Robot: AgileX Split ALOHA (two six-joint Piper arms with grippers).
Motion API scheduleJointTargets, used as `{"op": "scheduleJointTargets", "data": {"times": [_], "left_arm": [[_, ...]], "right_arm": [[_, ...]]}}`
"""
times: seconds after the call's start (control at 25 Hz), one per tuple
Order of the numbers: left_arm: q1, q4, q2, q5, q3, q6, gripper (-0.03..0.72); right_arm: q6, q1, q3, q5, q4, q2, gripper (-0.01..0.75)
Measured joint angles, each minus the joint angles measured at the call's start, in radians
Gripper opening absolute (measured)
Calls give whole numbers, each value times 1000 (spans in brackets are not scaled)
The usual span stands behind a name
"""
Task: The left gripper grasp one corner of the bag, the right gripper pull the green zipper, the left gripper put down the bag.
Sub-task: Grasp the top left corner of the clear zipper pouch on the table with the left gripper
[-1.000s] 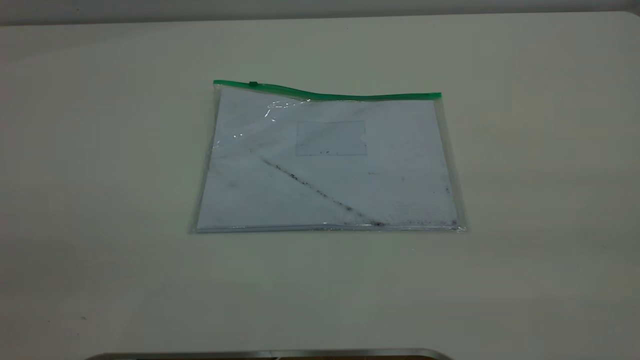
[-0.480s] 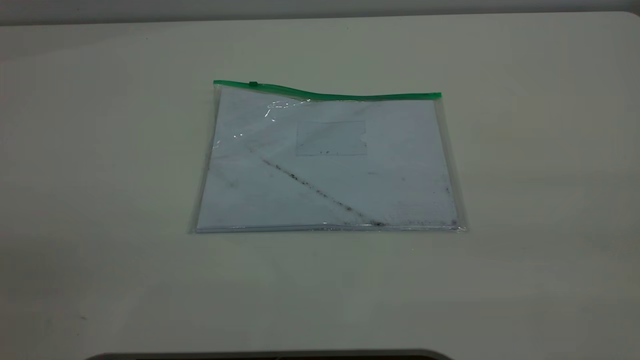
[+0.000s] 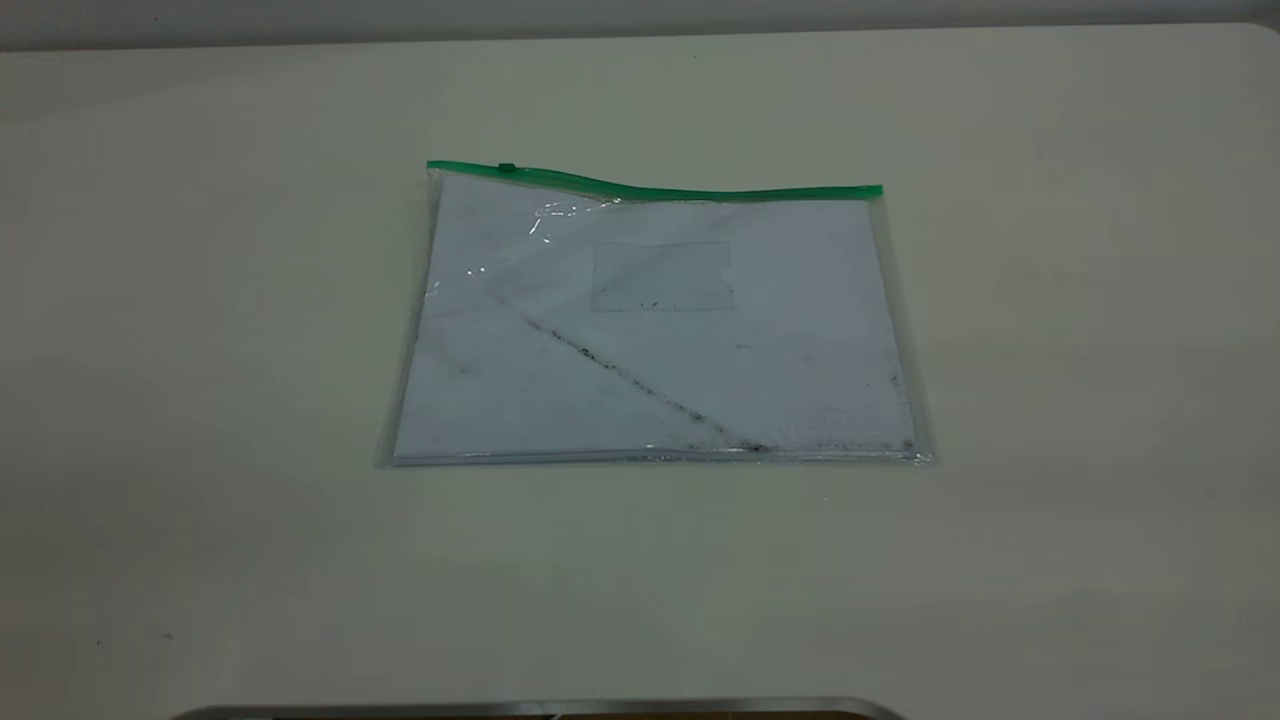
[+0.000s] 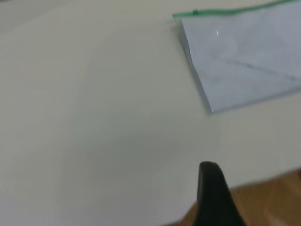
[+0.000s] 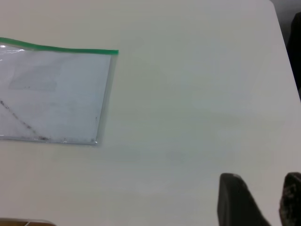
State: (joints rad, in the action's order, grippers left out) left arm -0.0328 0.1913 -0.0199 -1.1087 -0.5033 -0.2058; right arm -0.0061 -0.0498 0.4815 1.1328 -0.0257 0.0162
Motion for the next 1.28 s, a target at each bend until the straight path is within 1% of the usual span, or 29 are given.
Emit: {"op": "scheduleJointTargets", "data": {"times": [0.16, 0.24, 0.32, 0.44, 0.56, 0.6, 0.64, 0.76, 0.8, 0.92, 1.08, 1.16, 1.28], "left_arm": [[0, -36, 5, 107, 0, 74, 509], [0, -66, 40, 165, -1, 87, 509], [0, -78, 120, 209, -1, 89, 509], [0, -78, 287, 318, -1, 89, 509], [0, -67, 477, 460, -1, 89, 509], [0, -61, 544, 500, -1, 89, 509], [0, -51, 611, 548, -2, 89, 509], [0, -31, 790, 615, -25, 89, 509], [0, -26, 839, 629, -38, 89, 509], [0, -12, 1001, 642, -97, 88, 509], [0, 13, 1159, 647, -185, 62, 532], [0, 43, 1223, 651, -230, 28, 554], [0, 111, 1300, 654, -283, -49, 586]], "right_arm": [[13, 0, 0, 0, 6, 0, 188], [13, 0, 0, 0, 8, 0, 176], [12, 0, 0, -2, 6, 0, 175], [6, 0, 0, -6, -8, -2, 192], [6, 0, 1, -15, -28, -22, 231], [6, 0, 3, -35, -41, -28, 246], [6, 0, 3, -78, -63, -33, 260], [-27, 0, 3, -240, -149, -70, 293], [-62, 0, 3, -283, -179, -98, 306], [-190, 0, 0, -358, -266, -216, 341], [-419, 0, 0, -464, -413, -437, 381], [-557, 0, 0, -521, -514, -561, 389], [-790, 0, 7, -588, -726, -762, 391]]}}
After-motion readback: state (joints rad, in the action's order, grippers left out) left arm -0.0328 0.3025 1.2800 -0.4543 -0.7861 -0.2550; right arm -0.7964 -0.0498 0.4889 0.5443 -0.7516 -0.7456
